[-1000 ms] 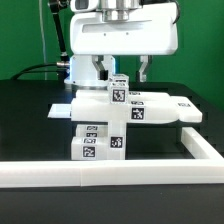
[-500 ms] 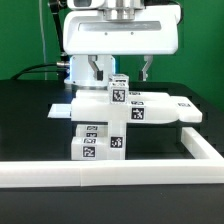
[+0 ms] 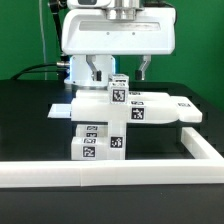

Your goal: Assemble chair

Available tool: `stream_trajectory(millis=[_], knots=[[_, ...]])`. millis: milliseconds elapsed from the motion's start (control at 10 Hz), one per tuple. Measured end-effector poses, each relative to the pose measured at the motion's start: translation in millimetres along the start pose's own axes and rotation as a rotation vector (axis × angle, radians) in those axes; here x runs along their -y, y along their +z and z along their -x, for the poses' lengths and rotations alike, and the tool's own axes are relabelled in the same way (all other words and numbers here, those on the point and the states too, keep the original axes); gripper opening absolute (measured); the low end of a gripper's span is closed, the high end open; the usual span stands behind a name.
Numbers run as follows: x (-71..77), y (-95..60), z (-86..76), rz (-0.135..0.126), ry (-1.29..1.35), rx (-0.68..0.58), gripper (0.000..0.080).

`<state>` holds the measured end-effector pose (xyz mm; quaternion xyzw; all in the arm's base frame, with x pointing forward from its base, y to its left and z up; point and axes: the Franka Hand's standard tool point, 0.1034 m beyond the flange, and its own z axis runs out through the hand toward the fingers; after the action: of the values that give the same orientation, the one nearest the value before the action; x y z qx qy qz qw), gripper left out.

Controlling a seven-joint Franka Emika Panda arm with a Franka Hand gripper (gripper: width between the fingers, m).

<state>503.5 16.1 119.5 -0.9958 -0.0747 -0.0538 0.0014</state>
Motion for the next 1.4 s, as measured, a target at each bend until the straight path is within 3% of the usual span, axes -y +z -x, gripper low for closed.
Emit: stream_trajectory(millis=[200, 300, 400, 600, 1400], knots=[[0.0, 0.0, 0.0, 0.0, 0.018, 0.0, 0.0392], [0.0, 0.0, 0.0, 0.0, 0.018, 0.0, 0.0392], [0.0, 0.0, 0.0, 0.0, 0.024, 0.0, 0.0283], [-0.1, 0.1, 0.1, -0.001, 0.069, 0.0, 0.0283], [0.2, 0.4, 0.4, -0.026, 0.919, 0.0, 0.0284]])
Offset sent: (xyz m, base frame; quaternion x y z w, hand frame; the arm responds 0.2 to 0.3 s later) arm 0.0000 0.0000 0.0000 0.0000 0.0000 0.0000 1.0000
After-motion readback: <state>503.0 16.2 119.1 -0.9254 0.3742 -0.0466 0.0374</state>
